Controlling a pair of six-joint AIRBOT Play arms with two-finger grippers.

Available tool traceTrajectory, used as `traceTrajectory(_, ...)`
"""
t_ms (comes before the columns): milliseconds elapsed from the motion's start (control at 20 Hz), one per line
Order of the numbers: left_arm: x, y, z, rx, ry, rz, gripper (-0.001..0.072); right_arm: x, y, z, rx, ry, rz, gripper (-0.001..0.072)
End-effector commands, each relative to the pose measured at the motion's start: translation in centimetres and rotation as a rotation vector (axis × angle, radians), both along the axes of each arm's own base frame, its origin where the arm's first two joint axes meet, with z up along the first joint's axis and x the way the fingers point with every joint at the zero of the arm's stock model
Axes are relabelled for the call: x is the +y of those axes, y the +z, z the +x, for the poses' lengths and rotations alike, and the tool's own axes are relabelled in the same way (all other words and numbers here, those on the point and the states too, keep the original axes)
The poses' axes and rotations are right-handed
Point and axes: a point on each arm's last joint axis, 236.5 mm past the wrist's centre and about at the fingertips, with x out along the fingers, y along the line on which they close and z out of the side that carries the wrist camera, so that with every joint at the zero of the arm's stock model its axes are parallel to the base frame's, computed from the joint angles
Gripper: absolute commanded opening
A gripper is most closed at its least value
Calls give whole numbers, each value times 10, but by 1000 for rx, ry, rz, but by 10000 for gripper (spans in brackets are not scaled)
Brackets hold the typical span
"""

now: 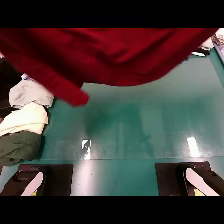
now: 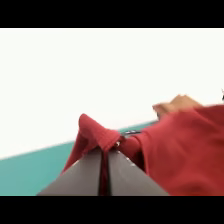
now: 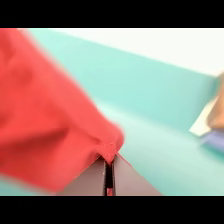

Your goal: Fold the shirts.

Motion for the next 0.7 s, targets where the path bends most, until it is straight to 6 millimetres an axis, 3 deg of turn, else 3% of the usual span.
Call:
traceTrajectory(0,-5,6,-47,-31,-13,26,28,-22,45,-29,-104,-106,-22,13)
traceTrajectory(50,-8,-8,-43,23,-24,44,28,-23,43,-24,-86,-106,-13,12)
traceTrajectory(150,-12,-59,-13,213,-51,39,28,-23,20,-3,5,-81,15,12)
traceTrajectory(250,-14,-132,24,450,-77,42,28,-16,-22,31,141,-39,61,12)
traceTrajectory(400,-17,-265,67,813,-110,19,28,-23,-131,85,426,-72,27,13)
traceTrajectory(500,-14,-344,90,970,-93,-20,29,-33,-207,109,601,-111,-28,13)
traceTrajectory(600,-3,-401,125,1003,-29,-62,29,-34,-258,129,707,-114,-17,13)
traceTrajectory(650,4,-415,145,992,10,-83,28,-35,-274,140,735,-129,4,14)
